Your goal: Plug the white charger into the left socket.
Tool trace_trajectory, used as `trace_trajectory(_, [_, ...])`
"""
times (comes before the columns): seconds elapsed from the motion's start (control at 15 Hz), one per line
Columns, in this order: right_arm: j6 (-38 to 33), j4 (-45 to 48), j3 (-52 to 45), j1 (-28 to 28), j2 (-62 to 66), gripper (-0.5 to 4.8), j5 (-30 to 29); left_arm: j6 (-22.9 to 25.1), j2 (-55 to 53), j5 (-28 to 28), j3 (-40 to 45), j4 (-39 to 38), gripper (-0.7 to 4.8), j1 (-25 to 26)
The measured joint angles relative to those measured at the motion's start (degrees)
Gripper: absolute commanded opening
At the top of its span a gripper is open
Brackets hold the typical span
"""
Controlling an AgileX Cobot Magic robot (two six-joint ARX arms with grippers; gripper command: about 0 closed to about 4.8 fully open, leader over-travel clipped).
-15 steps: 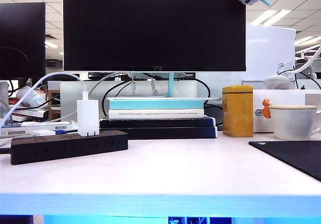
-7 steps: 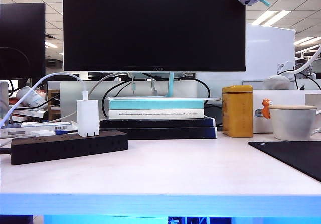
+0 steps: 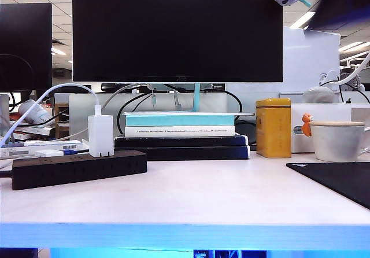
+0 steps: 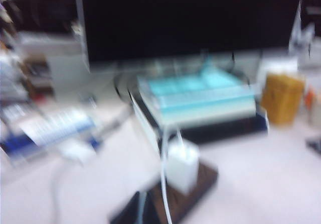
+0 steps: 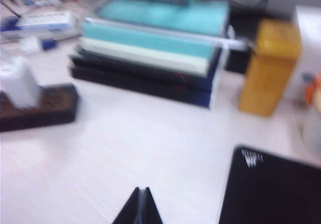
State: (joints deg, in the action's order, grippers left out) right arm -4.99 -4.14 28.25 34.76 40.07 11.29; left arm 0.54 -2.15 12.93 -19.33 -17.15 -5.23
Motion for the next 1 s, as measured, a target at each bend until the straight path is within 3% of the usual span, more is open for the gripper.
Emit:
trace_trajectory(0.13, [-0.7,7.8,-9.2,0.0,0.0,-0.01,0.3,-3.3,-0.1,0.1,5.8,2.8,-0.06,0.0])
trace_trajectory(0.4, [-1.0,18.2,-22.3,0.0,0.2,-0.01,0.6,-3.8,0.0,-0.6,13.3,3.2,-0.06,0.0])
trace_trajectory(0.73, [-0.6,19.7,-27.7,0.0,0.2,-0.01,0.6,-3.8,-0.2,-1.6,18.4,8.1,-0.06,0.0])
trace_trajectory(0.87, [-0.6,18.7,-27.7,0.0,0.1,-0.01,0.6,-0.3,0.1,-1.8,18.6,8.7,-0.05,0.0])
trace_trajectory(1.0, [-0.6,18.7,-27.7,0.0,0.1,-0.01,0.6,-0.2,0.1,-1.9,18.6,8.6,-0.05,0.0])
